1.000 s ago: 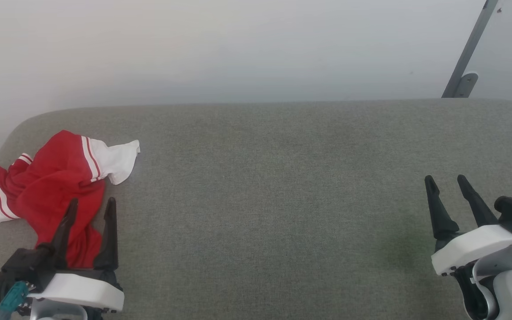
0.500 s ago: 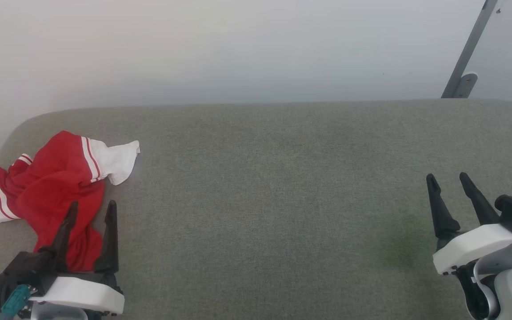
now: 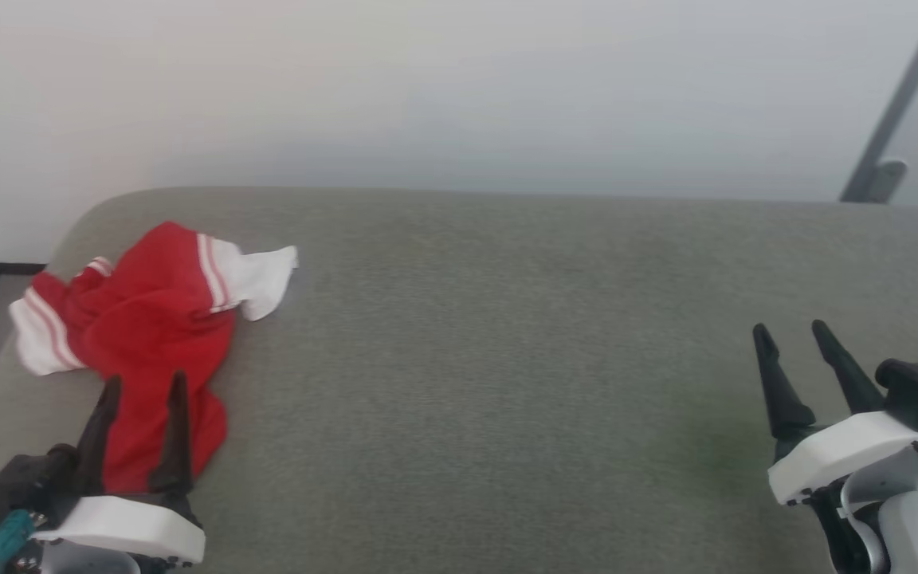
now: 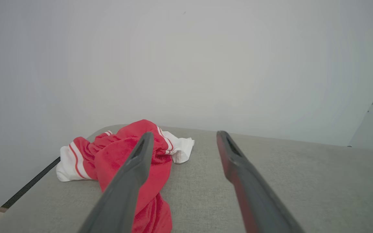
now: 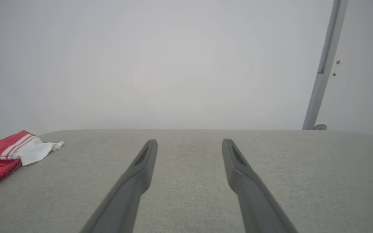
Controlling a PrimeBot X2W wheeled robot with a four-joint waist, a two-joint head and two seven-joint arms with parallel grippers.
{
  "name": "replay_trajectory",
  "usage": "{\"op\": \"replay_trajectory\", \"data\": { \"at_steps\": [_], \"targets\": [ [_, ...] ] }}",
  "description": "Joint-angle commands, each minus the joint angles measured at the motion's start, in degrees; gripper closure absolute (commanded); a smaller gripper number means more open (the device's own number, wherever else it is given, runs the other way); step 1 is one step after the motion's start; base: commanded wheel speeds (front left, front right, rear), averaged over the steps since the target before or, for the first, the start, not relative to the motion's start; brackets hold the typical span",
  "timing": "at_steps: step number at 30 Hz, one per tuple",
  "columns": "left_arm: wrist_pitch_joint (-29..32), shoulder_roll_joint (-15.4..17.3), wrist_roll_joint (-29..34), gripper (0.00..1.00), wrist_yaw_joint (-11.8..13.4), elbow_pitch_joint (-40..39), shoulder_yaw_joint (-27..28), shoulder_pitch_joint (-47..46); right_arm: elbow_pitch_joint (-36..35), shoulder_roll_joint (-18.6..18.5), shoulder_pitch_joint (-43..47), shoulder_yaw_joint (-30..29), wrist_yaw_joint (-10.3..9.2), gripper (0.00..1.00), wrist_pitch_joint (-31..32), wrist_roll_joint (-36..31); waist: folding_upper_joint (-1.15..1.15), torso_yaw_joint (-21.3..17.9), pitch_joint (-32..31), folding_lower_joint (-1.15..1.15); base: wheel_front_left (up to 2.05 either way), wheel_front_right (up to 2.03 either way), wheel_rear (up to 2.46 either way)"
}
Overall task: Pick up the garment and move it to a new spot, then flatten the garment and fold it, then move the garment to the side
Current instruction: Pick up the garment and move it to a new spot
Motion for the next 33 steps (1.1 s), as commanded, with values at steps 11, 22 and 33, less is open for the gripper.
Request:
{"op": "replay_trajectory", "data": {
  "at_steps": [11,22,33],
  "targets": [
    [1.49,1.61,-2.88,0.00,1.28,1.73,2.50,-0.14,0.65,0.19,-0.60,3.92,0.00,0.00,0.70,1.02,0.00,10.31,-3.01,0.00,0.00,0.00,0.00],
    [3.11,2.37,-3.88,0.00,2.47,0.40,3.24,1.52,1.45,0.66,-0.77,5.94,-0.01,0.00,0.57,1.78,0.00,15.83,-3.99,0.00,0.00,0.00,0.00],
    [4.78,2.03,-5.03,0.00,3.24,-0.60,3.13,1.78,1.61,0.77,-0.64,6.26,-0.01,0.00,0.19,1.86,0.00,17.81,-3.32,0.00,0.00,0.00,0.00]
  ]
}}
